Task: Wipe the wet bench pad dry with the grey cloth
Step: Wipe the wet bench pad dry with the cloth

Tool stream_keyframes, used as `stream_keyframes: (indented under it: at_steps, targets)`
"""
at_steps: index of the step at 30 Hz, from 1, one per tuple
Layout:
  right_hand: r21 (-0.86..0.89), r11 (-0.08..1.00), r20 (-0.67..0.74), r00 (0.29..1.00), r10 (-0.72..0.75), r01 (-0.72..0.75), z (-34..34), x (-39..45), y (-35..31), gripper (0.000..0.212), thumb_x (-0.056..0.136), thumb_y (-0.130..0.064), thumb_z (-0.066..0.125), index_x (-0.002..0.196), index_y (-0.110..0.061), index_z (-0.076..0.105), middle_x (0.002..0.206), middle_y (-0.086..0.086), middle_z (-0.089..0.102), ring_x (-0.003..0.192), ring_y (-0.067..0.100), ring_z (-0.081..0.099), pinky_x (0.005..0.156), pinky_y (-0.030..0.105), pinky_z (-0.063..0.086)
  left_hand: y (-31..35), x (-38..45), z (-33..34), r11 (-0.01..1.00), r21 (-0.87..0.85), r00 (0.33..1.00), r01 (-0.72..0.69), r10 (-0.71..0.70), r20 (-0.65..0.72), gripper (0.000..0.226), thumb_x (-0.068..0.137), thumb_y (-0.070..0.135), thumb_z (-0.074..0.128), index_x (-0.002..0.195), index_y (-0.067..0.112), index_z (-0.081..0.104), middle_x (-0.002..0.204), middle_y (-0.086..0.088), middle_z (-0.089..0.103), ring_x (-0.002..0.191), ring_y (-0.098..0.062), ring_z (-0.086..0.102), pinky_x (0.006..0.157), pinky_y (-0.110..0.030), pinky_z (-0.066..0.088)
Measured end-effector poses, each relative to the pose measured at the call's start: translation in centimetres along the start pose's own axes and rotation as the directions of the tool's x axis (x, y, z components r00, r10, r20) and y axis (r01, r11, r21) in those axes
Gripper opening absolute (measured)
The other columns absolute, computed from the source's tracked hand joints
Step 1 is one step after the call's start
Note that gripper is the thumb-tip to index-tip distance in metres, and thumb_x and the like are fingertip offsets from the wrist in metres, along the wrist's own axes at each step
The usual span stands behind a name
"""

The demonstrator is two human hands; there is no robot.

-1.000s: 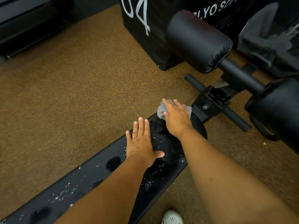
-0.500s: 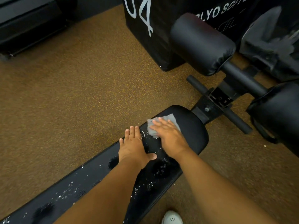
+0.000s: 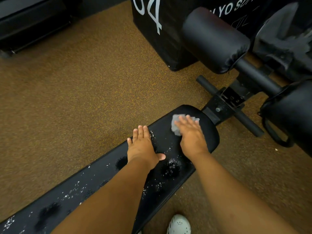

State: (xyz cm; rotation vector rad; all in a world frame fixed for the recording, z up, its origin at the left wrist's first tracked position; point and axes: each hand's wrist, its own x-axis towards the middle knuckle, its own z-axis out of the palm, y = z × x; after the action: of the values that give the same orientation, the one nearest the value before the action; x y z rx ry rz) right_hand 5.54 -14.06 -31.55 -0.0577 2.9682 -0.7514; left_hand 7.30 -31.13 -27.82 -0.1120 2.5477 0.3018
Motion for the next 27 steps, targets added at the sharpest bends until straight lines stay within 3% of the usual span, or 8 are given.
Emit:
stream_keyframes:
  at_steps: [2,4,8,12,14,20,23,27]
  targets:
    - [-0.054,0.992,-0.011,0.993,0.114,-0.114,0.3,0.8,-1.7,0.065,0.085,0.001,0.046,0.145,-0.018,0.031,0.157,0.002,0.020,0.146,0.020,0.005,0.117,0.032,-0.003,0.0,0.0,0.1,1.000,0.010,1.000,-0.002,0.002,-0.004,0.123,0.072,0.058,0.070,0.149,0.012,-0.013,0.158,-0.004,-0.014,0.145,-0.022,-0.012,0.118,-0.044,0.001]
    - [-0.026,0.999,0.079,0.997,0.024,-0.022,1.0,0.2,-3.5,0.067,0.086,-0.001,0.045,0.147,-0.020,0.027,0.157,-0.001,0.017,0.146,0.017,0.004,0.117,0.032,-0.005,-0.1,0.0,0.1,1.000,0.013,1.000,-0.002,0.002,-0.007,0.123,0.071,0.058,0.070,0.149,0.012,-0.013,0.158,-0.004,-0.014,0.145,-0.022,-0.012,0.118,-0.044,0.002]
    - [0.140,0.967,0.088,0.970,-0.225,0.211,1.1,-4.3,-0.6,0.066,0.069,0.014,0.043,0.128,-0.014,0.057,0.139,0.005,0.050,0.135,0.021,0.037,0.116,0.035,0.018,-0.4,-0.2,0.1,1.000,0.017,1.000,-0.021,0.021,0.000,0.123,0.072,0.059,0.069,0.149,0.012,-0.014,0.158,-0.004,-0.015,0.145,-0.022,-0.013,0.117,-0.044,0.002]
    - [0.018,0.993,-0.047,0.992,0.114,-0.113,-0.1,-3.4,1.9,0.070,0.074,0.017,0.046,0.137,-0.013,0.047,0.148,0.007,0.038,0.142,0.019,0.022,0.118,0.034,0.010,-0.4,-0.2,0.2,0.999,0.026,1.000,-0.029,0.029,0.000,0.123,0.072,0.061,0.068,0.149,0.012,-0.015,0.158,-0.005,-0.016,0.145,-0.022,-0.013,0.118,-0.044,0.002]
    - [-0.023,0.988,-0.055,0.987,0.152,-0.153,0.6,-2.8,-0.1,0.070,0.081,0.006,0.047,0.144,-0.018,0.033,0.155,0.002,0.023,0.145,0.019,0.009,0.117,0.032,0.001,-0.4,-0.1,0.2,0.999,0.026,1.000,-0.026,0.026,0.002,0.123,0.072,0.061,0.068,0.149,0.012,-0.014,0.158,-0.005,-0.015,0.145,-0.022,-0.013,0.118,-0.044,0.002]
    - [0.132,0.976,0.068,0.980,-0.185,0.175,0.6,-8.0,1.7,0.075,0.066,0.026,0.051,0.127,-0.018,0.058,0.137,-0.002,0.051,0.135,0.015,0.038,0.115,0.034,0.022,-0.6,-0.2,0.2,0.999,0.023,0.999,-0.037,0.036,0.012,0.122,0.073,0.061,0.067,0.149,0.012,-0.015,0.158,-0.005,-0.017,0.145,-0.022,-0.014,0.117,-0.044,0.002]
    - [0.073,0.997,-0.004,0.999,-0.032,0.032,-0.7,-7.3,4.2,0.070,0.068,0.021,0.048,0.128,-0.013,0.056,0.139,0.006,0.049,0.136,0.025,0.037,0.115,0.040,0.022,-0.5,-0.2,0.1,0.999,0.035,0.999,-0.037,0.037,0.012,0.122,0.073,0.061,0.067,0.149,0.012,-0.015,0.158,-0.005,-0.017,0.145,-0.023,-0.014,0.117,-0.044,0.001]
    - [0.061,0.989,-0.042,0.989,0.138,-0.136,0.7,-6.4,0.0,0.072,0.075,0.016,0.046,0.139,-0.016,0.042,0.150,0.001,0.032,0.144,0.020,0.017,0.116,0.030,0.000,-0.4,-0.1,0.2,0.999,0.046,1.000,-0.027,0.026,0.014,0.123,0.073,0.061,0.067,0.148,0.012,-0.016,0.158,-0.005,-0.017,0.145,-0.022,-0.013,0.118,-0.044,0.002]
